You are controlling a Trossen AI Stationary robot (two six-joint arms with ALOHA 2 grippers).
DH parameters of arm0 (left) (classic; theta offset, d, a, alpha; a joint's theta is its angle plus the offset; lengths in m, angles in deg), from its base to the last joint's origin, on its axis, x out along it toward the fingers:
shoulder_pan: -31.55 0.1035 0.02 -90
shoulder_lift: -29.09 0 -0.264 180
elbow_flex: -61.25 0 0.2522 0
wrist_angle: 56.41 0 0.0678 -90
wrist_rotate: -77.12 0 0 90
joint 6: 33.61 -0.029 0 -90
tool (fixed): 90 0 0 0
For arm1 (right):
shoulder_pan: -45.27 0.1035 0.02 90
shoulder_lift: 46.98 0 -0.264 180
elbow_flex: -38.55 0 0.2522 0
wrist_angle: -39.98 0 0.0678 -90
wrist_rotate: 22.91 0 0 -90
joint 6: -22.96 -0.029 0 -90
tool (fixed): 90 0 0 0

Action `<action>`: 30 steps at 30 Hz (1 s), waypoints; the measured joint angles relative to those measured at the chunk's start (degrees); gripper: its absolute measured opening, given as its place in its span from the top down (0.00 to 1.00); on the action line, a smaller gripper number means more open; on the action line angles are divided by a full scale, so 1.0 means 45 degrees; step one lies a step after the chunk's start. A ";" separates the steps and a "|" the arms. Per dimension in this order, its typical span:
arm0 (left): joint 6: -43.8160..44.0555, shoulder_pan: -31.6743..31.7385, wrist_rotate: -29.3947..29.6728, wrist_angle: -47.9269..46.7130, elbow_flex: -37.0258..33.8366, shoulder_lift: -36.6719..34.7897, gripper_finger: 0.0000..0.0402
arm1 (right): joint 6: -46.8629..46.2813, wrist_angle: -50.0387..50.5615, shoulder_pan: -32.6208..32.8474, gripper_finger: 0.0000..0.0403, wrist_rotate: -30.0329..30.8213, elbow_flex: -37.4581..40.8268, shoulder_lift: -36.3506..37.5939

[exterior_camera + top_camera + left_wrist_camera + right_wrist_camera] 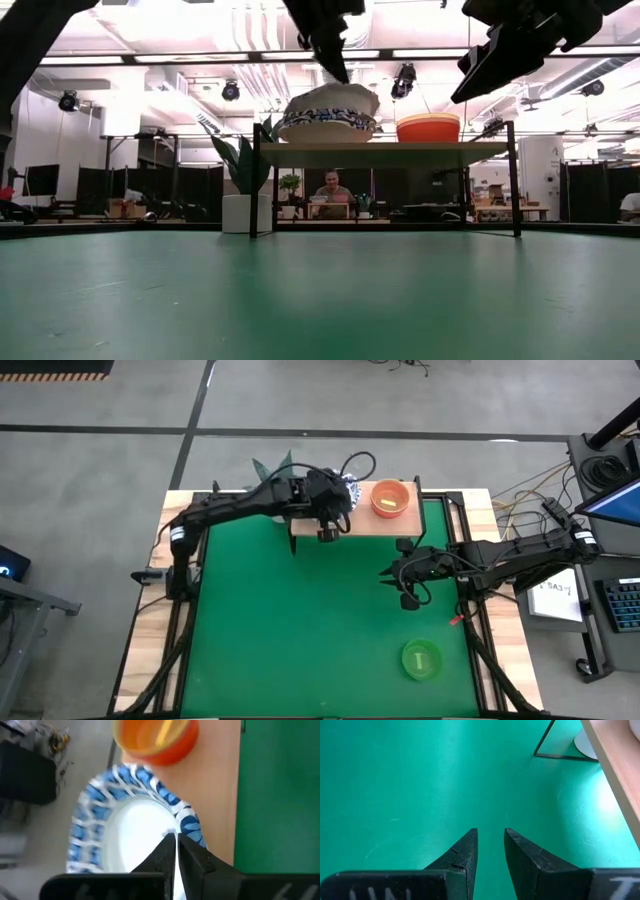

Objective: Place and stack bowls onto a shelf
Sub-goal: Stack the white patterned bowl on top of the white patterned bowl on the shelf, then stack the green bowl on top of the yellow bowl on the shelf

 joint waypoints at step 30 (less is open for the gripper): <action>0.2241 -0.4778 0.0493 0.4933 -0.7179 -0.5060 1.00 | -0.1412 -0.1345 0.0005 0.79 -0.0077 0.0938 0.0000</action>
